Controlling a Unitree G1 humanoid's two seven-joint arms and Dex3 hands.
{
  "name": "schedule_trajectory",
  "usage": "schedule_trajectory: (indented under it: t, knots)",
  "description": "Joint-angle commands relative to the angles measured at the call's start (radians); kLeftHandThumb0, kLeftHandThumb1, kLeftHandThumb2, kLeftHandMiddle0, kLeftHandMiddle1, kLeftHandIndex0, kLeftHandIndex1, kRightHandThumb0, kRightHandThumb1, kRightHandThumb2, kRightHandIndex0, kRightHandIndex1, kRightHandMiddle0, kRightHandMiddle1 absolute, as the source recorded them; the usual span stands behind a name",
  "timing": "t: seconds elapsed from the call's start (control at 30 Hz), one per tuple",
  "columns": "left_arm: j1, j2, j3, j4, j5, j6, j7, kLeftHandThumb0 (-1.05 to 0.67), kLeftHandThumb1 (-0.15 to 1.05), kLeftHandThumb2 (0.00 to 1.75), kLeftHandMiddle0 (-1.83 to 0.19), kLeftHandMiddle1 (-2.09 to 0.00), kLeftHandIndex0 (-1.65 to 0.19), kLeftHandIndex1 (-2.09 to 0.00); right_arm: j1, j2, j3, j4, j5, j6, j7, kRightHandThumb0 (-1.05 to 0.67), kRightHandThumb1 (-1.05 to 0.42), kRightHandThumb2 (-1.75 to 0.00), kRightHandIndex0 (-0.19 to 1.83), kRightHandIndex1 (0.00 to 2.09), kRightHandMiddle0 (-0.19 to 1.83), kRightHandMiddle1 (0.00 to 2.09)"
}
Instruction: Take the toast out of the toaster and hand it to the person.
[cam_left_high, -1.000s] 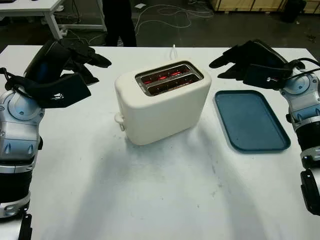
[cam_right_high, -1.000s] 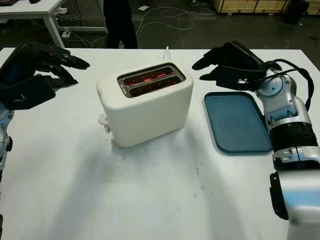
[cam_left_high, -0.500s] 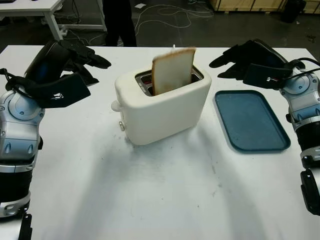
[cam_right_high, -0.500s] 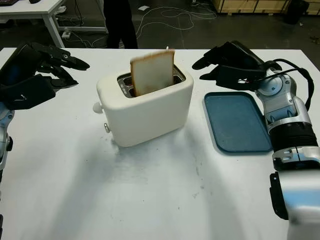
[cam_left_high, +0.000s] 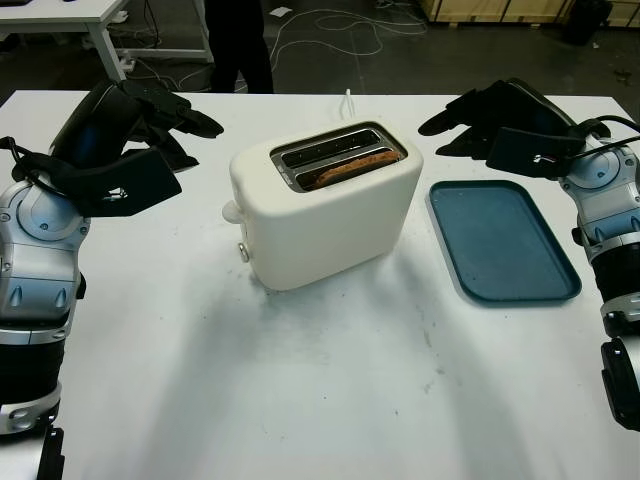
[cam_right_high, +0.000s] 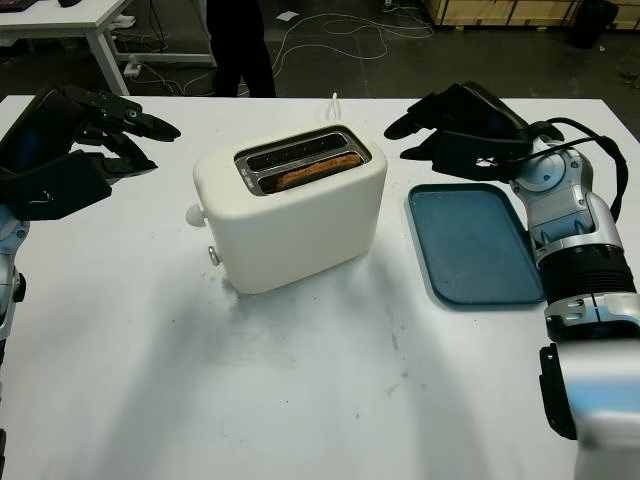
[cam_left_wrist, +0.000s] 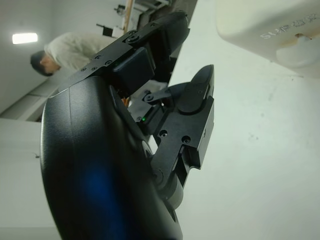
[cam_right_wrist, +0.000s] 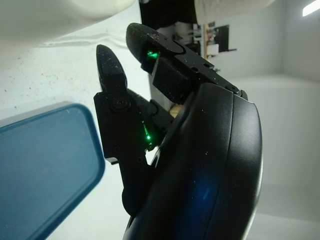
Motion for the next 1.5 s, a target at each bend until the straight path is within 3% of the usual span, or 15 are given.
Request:
schedule_trajectory:
  t: [0.0,0.13,0.33,0.63,0.77,0.97,1.17,1.27,1.37,1.47]
  knots:
    - [-0.007,0.000,0.002,-0.007,0.000,0.005,0.002,0.00,0.82,0.00,-0.89,-0.85,-1.10,-0.06,-0.012,-0.003,-0.018,-0.035,0.013,-0.008,-0.018,-0.25,-0.84,0.00,0.98,0.15,0.94,0.00]
    - [-0.008,0.001,0.002,-0.005,0.001,0.006,0.002,0.01,0.82,0.00,-0.89,-0.85,-1.10,-0.06,-0.059,0.001,-0.037,-0.032,0.034,-0.071,-0.025,-0.27,-0.75,0.00,1.00,0.14,0.95,0.01]
    - [-0.007,0.004,-0.001,-0.021,0.010,0.028,0.001,0.02,0.82,0.00,-0.88,-0.85,-1.09,-0.05,-0.158,0.005,-0.022,-0.074,0.015,-0.060,-0.002,-0.40,-0.66,0.00,1.03,0.12,0.97,0.01]
    - [-0.005,0.006,0.001,-0.028,0.004,0.039,-0.003,0.02,0.83,0.00,-0.88,-0.83,-1.09,-0.05,-0.237,0.049,0.043,-0.073,-0.008,-0.067,0.064,-0.44,-0.64,0.00,1.01,0.09,0.95,0.00]
    - [-0.002,0.006,0.002,-0.029,0.008,0.037,0.002,0.02,0.83,0.00,-0.88,-0.82,-1.09,-0.05,-0.235,0.069,0.083,-0.095,-0.031,-0.054,0.081,-0.60,-0.67,-0.01,1.01,0.10,0.98,0.01]
    - [-0.003,0.008,0.002,-0.020,0.006,0.019,0.003,0.00,0.82,0.00,-0.90,-0.81,-1.10,-0.05,-0.203,0.079,0.129,-0.164,-0.055,-0.100,0.104,-0.58,-0.67,0.00,1.00,0.11,0.97,0.01]
    - [0.001,0.001,0.005,-0.029,0.004,0.034,0.006,0.02,0.82,0.00,-0.90,-0.80,-1.09,-0.04,-0.160,0.069,0.180,-0.246,-0.139,-0.145,0.084,-0.72,-0.71,-0.01,0.94,0.14,0.98,0.01]
    - [0.001,0.002,0.005,-0.021,0.004,0.022,0.009,0.01,0.82,0.00,-0.90,-0.80,-1.10,-0.05,-0.141,0.076,0.178,-0.250,-0.127,-0.175,0.083,-0.67,-0.68,0.00,0.90,0.25,1.01,0.02]
    - [0.000,0.004,0.004,-0.025,0.005,0.031,0.005,0.00,0.82,0.00,-0.91,-0.80,-1.09,-0.05,-0.135,0.072,0.182,-0.265,-0.141,-0.170,0.091,-0.64,-0.67,0.00,0.73,0.63,1.02,0.01]
    - [-0.001,0.001,0.004,-0.017,0.000,0.014,0.009,0.01,0.82,0.00,-0.92,-0.81,-1.10,-0.05,-0.133,0.069,0.180,-0.281,-0.137,-0.145,0.114,-0.64,-0.68,0.00,0.66,0.71,1.00,0.00]
